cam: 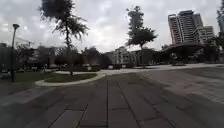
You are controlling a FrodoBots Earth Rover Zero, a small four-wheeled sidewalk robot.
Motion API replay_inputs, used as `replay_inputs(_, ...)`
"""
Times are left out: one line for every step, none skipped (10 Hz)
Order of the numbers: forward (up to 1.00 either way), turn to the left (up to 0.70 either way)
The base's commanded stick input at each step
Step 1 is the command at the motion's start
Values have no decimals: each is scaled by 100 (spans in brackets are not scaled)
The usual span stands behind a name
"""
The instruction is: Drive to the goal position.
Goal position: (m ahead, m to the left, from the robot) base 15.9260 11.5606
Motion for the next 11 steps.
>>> replay_inputs(100, 0)
replay_inputs(100, 0)
replay_inputs(100, 0)
replay_inputs(100, 0)
replay_inputs(100, 0)
replay_inputs(100, 0)
replay_inputs(100, 0)
replay_inputs(100, 0)
replay_inputs(100, 0)
replay_inputs(100, 0)
replay_inputs(100, 0)
